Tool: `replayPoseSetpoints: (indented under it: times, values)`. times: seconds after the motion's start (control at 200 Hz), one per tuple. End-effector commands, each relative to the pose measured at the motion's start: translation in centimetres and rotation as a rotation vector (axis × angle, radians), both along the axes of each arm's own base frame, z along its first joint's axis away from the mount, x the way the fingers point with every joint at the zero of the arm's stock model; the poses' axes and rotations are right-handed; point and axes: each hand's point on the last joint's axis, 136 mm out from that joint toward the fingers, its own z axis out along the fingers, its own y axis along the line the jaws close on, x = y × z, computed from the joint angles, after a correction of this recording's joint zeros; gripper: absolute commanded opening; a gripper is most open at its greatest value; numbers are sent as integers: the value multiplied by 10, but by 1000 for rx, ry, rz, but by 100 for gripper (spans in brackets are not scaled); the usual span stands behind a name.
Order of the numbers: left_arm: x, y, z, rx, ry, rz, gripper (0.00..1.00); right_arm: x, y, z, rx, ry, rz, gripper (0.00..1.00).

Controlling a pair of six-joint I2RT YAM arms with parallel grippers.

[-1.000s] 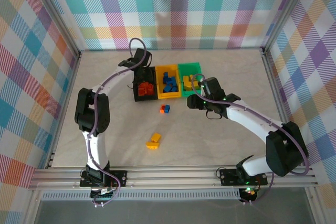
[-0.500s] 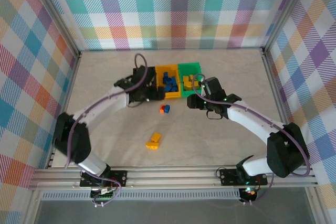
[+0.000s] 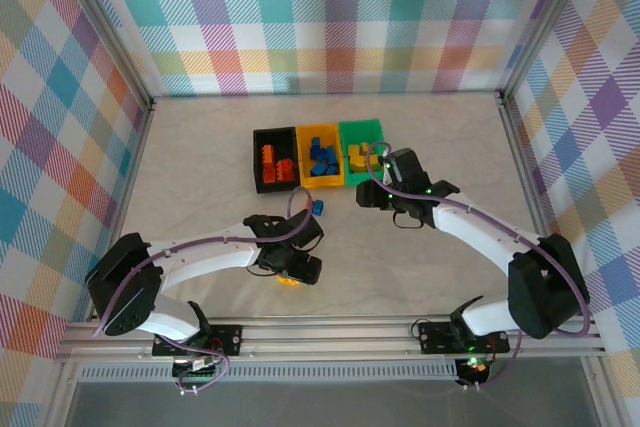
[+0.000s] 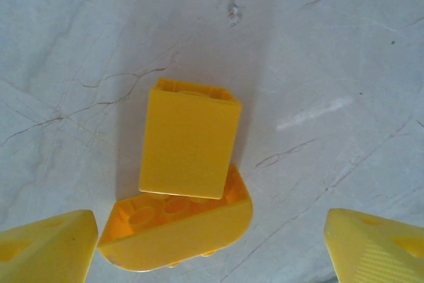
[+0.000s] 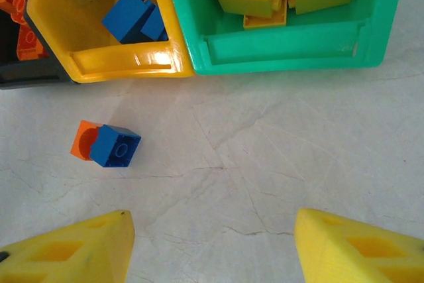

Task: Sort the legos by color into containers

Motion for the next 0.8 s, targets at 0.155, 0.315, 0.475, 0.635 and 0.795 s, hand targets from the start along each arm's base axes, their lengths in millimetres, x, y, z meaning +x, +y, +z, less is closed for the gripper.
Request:
replayPoseSetpoints:
  times: [0.155,0.315,0.475,0.635,0.795]
  values:
    - [19,-1,-15,59,-58,29,68,-5,-1,3,9,-7,-2,65]
    - [31,-5,-18,73,-70,29,58,-7,-3,4,9,-13,-2,65]
    - [35,-11,-19,72,-67,20,40,-8,-6,4,4,-16,-9,65]
    - [36,-14,-16,54,-67,23,23,-4,-17,6,-17,-30,-44,65]
    - [39,-18,-10,45,-79,26,16,28,-38,13,41,-18,-122,66]
